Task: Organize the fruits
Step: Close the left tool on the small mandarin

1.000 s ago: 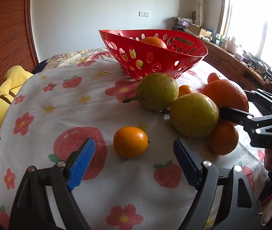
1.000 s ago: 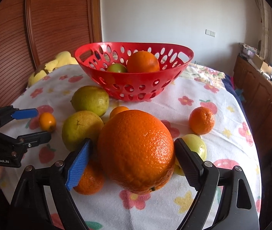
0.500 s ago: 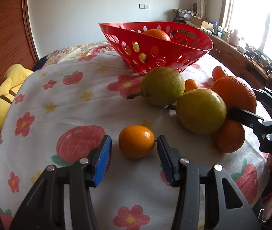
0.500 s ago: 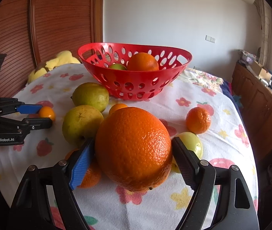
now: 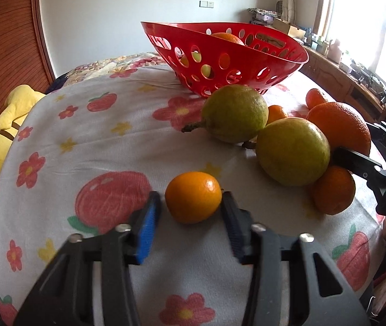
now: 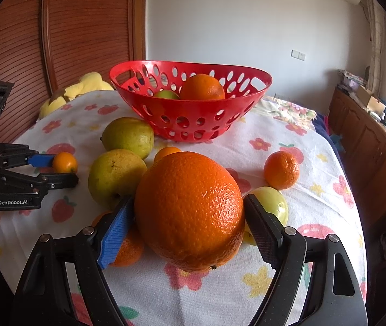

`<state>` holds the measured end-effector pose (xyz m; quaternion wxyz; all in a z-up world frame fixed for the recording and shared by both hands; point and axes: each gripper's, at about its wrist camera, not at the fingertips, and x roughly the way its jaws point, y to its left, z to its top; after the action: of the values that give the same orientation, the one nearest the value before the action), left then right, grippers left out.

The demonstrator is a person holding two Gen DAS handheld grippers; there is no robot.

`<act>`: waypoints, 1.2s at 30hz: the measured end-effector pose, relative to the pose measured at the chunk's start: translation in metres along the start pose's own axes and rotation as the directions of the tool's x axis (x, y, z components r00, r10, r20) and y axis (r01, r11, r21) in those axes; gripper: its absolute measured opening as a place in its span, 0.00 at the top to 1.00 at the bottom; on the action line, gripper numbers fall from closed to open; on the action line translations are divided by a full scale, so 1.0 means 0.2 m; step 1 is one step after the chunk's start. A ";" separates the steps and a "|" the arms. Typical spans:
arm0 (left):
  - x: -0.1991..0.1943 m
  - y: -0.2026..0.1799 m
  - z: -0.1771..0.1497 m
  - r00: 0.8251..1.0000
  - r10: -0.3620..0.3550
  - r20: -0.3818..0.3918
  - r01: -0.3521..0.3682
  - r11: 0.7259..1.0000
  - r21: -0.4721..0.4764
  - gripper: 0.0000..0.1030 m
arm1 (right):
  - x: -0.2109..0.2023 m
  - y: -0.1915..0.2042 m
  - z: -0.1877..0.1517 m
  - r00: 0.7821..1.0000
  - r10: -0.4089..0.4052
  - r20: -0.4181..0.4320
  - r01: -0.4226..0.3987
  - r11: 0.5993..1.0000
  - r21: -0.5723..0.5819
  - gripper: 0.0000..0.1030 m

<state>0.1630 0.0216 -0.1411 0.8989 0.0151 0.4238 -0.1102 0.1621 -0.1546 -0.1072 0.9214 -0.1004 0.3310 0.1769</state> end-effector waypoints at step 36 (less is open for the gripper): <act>-0.21 -0.12 0.00 0.994 -0.025 0.108 0.022 0.999 0.023 0.63 | -0.03 -0.02 0.02 0.997 0.057 -0.049 -0.057 0.998 -0.007 0.21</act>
<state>0.1321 0.0060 -0.1085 0.9190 0.0140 0.3733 -0.1260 0.1615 -0.1584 -0.0997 0.9072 -0.0991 0.3556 0.2020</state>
